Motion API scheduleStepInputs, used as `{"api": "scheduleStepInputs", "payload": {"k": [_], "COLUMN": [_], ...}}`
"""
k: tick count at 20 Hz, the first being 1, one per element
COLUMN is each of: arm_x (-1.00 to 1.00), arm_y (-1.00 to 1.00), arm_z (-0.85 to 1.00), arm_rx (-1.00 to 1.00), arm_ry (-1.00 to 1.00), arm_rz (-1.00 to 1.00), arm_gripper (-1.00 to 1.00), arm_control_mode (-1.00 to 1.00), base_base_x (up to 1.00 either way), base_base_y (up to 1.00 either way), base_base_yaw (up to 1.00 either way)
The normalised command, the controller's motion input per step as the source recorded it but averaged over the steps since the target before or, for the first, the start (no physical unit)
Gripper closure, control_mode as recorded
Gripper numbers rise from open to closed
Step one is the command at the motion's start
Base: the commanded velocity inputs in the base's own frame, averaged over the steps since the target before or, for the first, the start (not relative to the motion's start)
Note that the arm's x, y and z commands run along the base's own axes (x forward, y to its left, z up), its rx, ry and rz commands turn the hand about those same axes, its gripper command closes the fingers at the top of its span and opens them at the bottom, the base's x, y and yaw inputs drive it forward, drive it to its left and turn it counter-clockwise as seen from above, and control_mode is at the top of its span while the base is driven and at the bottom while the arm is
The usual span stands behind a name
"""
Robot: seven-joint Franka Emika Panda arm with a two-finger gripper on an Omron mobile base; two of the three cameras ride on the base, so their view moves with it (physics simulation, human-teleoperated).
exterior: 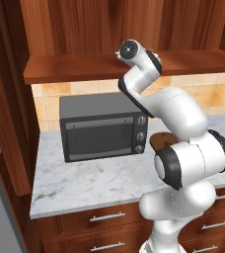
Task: Open the cabinet, retrieve the rolling pin, and place it next to the meat on the cutting board to prepare for tenderizing.
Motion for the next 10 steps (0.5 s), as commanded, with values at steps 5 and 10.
{"api": "scheduleStepInputs", "payload": {"k": [5,10], "arm_x": [0.0,0.0], "arm_y": [-0.03,-0.01], "arm_z": [-0.17,-0.14], "arm_rx": [0.0,0.0], "arm_ry": [-0.04,-0.03], "arm_rz": [0.0,0.0], "arm_gripper": [-1.0,-1.0], "arm_control_mode": [-1.0,-1.0], "base_base_x": [0.0,0.0], "base_base_y": [0.0,0.0], "base_base_yaw": [0.0,0.0]}}
